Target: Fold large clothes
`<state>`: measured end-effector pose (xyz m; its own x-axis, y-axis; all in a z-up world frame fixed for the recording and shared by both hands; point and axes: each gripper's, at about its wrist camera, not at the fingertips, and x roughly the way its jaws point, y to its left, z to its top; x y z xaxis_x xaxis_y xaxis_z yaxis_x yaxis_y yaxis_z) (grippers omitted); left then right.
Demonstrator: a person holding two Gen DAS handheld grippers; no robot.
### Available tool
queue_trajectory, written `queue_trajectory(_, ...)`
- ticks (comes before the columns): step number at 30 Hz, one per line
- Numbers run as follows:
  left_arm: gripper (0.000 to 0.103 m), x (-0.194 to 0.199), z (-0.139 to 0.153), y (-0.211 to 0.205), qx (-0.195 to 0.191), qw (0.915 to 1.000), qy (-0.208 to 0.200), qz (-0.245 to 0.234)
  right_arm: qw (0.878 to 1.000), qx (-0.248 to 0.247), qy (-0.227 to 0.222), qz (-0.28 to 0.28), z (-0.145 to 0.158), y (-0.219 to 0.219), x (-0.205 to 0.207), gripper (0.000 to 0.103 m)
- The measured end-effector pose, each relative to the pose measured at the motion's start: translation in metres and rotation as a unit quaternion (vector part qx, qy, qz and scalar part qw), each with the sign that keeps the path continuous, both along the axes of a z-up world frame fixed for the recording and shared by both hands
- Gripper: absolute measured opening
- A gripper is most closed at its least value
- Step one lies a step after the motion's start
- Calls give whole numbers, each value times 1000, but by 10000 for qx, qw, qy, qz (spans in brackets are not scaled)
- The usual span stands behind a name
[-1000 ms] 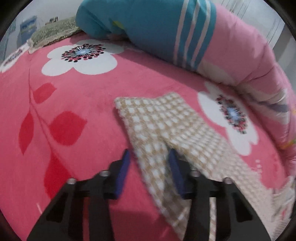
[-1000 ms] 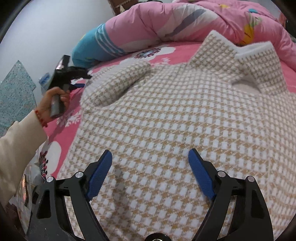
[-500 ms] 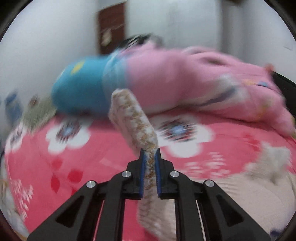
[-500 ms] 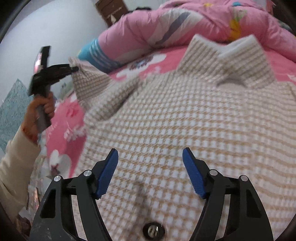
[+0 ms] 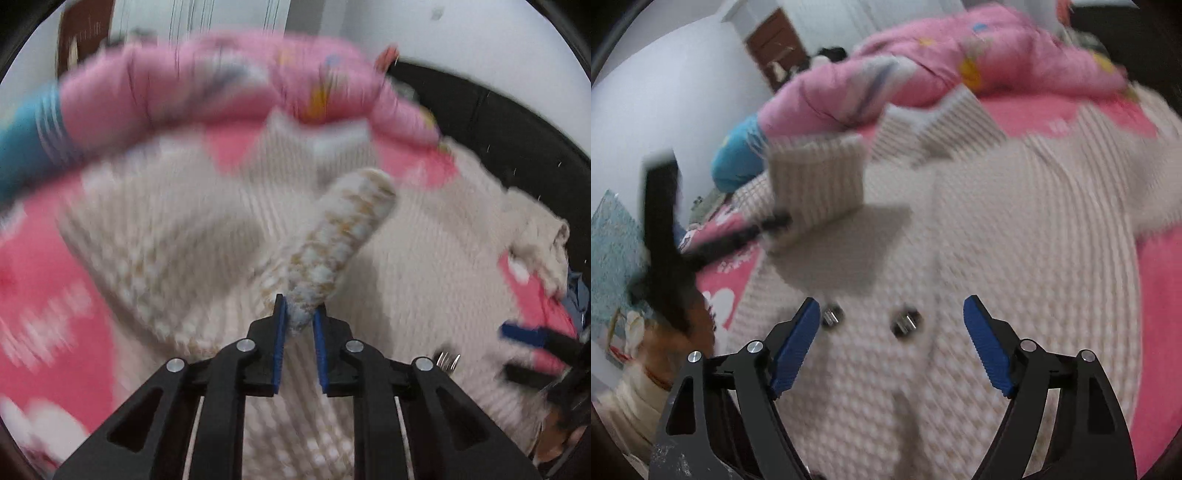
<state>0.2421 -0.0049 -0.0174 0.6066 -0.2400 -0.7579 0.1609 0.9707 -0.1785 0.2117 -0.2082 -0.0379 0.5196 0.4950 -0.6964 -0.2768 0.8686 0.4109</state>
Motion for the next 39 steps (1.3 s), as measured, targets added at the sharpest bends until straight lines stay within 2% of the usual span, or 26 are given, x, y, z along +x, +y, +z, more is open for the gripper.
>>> queue_trajectory(1,17,-2,-25,-1,-47,9994,348,68,9997,99,206,-45,-4,-10,0,77)
queue_trajectory(2,17,-6,-32,-2,-68,9992,390,97,9995,147,285,-60,-5,-14,2,77)
queue_trajectory(4,20,-19,-29,-4,-71,9999,102,99,9989,293,366,-66,-1,-23,5,77)
queue_trajectory(6,53,-23,-22,0,-224,9997,82,26,9980,490,390,-12,5,-22,11,78)
queue_trajectory(7,76,-27,-15,5,-400,9992,-14,76,9967,685,424,62,8,-21,16,78)
queue_trajectory(8,78,-32,-11,10,-484,9986,-165,129,9956,805,455,121,11,-17,19,78)
queue_trajectory(9,78,-39,-3,15,-554,9977,-374,112,9939,962,502,211,13,-13,22,78)
queue_trajectory(13,78,-48,1,33,-524,9975,-424,230,9846,1476,760,546,14,16,46,78)
queue_trajectory(15,78,-46,-5,42,-344,9979,-352,431,9806,1601,977,574,8,31,59,78)
queue_trajectory(18,78,-45,-20,55,117,9961,-100,869,9744,1756,1301,527,-5,44,73,71)
queue_trajectory(21,78,-39,-32,68,55,9946,88,1035,9675,1885,1624,448,-17,53,90,62)
queue_trajectory(26,78,-38,-37,71,100,9944,-24,1052,9669,1567,2004,189,-35,61,104,52)
queue_trajectory(31,78,-37,-39,73,-18,9943,-47,1069,9699,1319,2045,107,-44,69,114,43)
queue_trajectory(33,78,-35,-40,74,-37,9942,-47,1069,9731,1137,1998,123,-44,76,117,32)
queue_trajectory(35,78,-35,-41,73,-16,9942,-54,1072,9767,973,1903,219,-41,82,115,7)
queue_trajectory(39,78,-36,-40,72,0,9942,-58,1077,9875,687,1404,222,-17,86,113,6)
